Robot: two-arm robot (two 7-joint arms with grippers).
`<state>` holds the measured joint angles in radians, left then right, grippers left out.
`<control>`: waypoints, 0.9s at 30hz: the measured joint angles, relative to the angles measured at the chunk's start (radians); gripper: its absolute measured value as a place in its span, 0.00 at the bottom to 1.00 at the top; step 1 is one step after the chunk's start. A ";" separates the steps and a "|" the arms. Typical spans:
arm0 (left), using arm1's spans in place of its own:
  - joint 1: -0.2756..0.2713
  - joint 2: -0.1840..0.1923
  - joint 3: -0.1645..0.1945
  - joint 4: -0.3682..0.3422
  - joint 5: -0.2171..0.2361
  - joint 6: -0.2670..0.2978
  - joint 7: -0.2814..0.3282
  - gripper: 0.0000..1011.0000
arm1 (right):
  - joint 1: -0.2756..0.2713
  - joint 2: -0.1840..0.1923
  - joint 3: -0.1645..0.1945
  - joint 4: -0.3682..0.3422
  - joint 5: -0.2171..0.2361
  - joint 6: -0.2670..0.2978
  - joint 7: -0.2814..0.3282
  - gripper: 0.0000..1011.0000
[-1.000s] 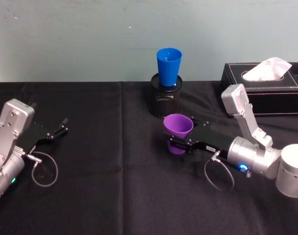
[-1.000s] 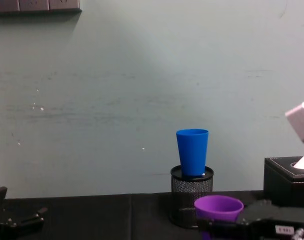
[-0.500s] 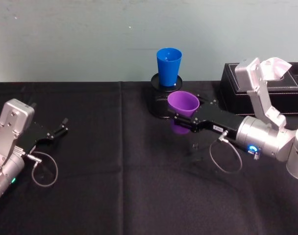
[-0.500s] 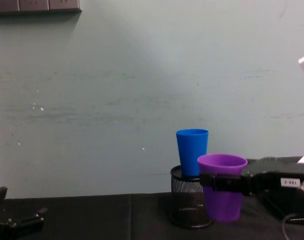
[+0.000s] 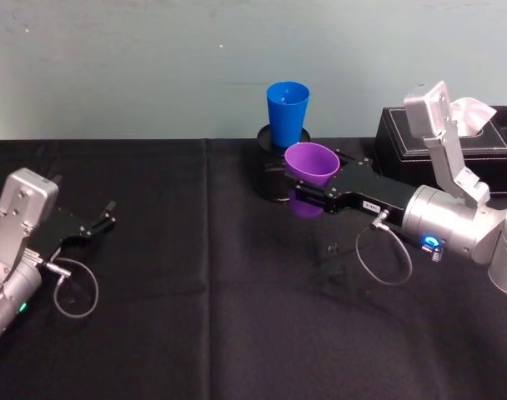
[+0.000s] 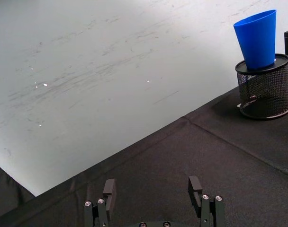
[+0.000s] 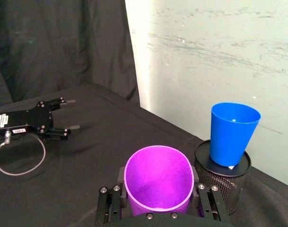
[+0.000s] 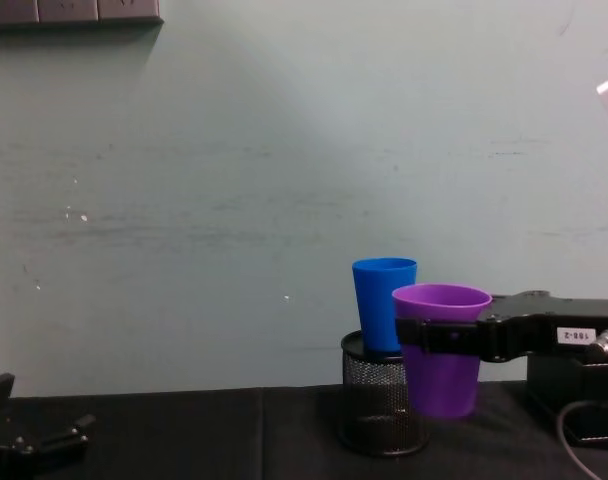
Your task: Pick up one cup with a gripper and tap it against the other cup.
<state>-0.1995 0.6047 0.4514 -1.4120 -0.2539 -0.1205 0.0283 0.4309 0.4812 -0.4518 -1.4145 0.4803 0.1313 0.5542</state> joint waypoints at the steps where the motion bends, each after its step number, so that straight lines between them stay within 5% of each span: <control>1: 0.000 0.000 0.000 0.000 0.000 0.000 0.000 0.99 | 0.001 0.000 -0.001 0.000 0.001 0.000 0.000 0.72; 27: 0.000 0.000 0.000 0.000 0.000 0.000 0.000 0.99 | 0.002 0.000 -0.007 -0.002 0.002 -0.011 -0.006 0.72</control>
<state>-0.1995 0.6047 0.4514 -1.4120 -0.2539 -0.1205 0.0283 0.4329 0.4810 -0.4588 -1.4162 0.4819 0.1205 0.5487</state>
